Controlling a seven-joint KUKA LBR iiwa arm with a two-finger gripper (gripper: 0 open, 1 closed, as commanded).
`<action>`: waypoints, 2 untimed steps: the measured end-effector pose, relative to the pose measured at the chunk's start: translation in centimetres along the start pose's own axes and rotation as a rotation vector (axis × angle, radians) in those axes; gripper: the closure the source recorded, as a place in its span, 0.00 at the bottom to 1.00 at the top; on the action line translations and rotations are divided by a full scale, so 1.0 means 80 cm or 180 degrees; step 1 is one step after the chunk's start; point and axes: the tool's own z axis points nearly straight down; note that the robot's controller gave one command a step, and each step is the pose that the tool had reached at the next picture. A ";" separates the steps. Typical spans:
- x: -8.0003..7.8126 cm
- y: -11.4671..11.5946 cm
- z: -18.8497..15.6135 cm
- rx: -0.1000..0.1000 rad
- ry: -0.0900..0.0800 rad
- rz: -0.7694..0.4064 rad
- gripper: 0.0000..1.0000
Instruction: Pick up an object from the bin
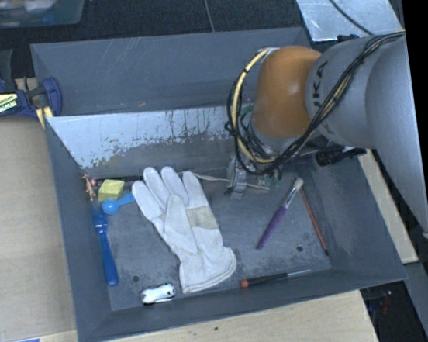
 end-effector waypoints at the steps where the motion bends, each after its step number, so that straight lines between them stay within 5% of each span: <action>1: 0.000 0.000 0.000 -0.0001 0.0000 -0.0022 1.00; 2: 0.000 -0.001 -0.018 0.0000 0.0003 -0.0021 1.00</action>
Offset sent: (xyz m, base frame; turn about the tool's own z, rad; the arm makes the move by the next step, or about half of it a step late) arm 0.0002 -0.0003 0.0281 -0.0042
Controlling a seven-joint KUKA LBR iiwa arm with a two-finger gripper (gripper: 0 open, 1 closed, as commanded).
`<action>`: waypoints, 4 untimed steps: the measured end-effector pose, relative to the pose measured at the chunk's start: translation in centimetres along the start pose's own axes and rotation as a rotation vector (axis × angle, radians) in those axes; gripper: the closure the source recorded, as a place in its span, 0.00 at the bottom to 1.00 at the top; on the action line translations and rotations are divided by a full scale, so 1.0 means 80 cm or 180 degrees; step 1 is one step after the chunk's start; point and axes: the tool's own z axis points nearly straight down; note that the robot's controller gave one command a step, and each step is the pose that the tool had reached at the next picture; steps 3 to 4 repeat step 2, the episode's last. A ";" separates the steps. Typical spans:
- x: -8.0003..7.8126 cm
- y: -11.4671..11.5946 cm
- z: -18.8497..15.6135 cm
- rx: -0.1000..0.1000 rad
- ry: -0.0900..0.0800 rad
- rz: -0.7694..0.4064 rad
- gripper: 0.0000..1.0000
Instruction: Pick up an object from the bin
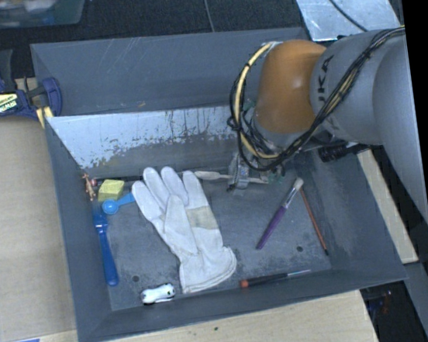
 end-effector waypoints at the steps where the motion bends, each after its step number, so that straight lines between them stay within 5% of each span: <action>1: 0.001 -0.001 -0.046 0.0004 0.0022 0.0000 1.00; 2: -0.002 0.000 -0.089 -0.0002 -0.0002 -0.0001 1.00; 4: -0.002 0.000 -0.089 -0.0002 -0.0002 -0.0001 1.00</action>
Offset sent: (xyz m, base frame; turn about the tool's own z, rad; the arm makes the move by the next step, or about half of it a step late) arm -0.0021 0.0001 0.0806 0.0001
